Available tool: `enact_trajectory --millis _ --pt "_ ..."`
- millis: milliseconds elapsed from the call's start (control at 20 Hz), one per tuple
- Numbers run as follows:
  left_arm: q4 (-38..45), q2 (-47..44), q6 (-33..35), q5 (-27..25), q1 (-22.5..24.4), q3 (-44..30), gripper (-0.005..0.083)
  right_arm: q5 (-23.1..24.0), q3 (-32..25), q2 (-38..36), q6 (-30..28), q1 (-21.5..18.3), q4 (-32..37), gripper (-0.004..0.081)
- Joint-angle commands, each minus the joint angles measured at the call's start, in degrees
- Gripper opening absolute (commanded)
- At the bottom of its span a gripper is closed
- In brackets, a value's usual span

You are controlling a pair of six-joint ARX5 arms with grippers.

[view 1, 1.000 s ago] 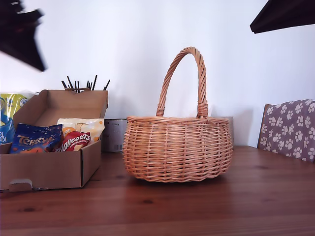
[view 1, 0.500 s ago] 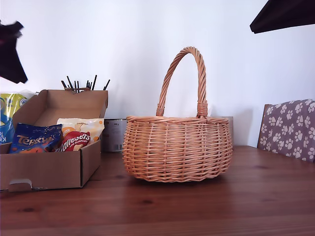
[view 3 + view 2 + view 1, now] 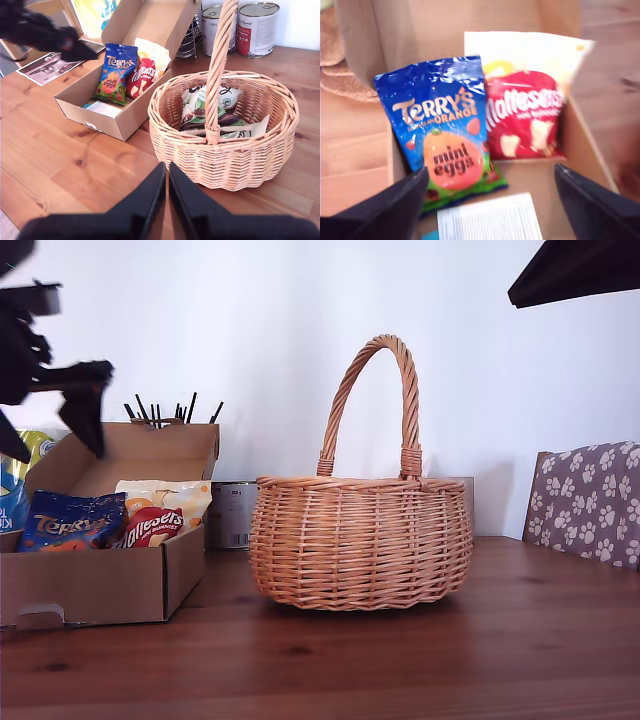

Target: Move the bags of Easter eggs from the cardboard box on the left into the woven basket on the right side.

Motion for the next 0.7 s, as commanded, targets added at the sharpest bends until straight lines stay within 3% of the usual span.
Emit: enact_trajectory --millis 0,250,650 --pt "-1.1 2.6 -1.7 -1.9 -0.9 2.7 0.0757 -0.1 0.1 0.0 -0.1 0.3 0.3 -0.0012" --pt "-9.4 13.5 -6.6 -6.2 -1.9 12.9 0.0757 -0.1 0.1 0.0 -0.1 0.3 0.5 -0.0012" --pt "-23.1 27.0 -7.1 -11.4 -1.7 27.7 0.0757 -0.1 0.1 0.0 -0.1 0.3 0.5 -0.0012"
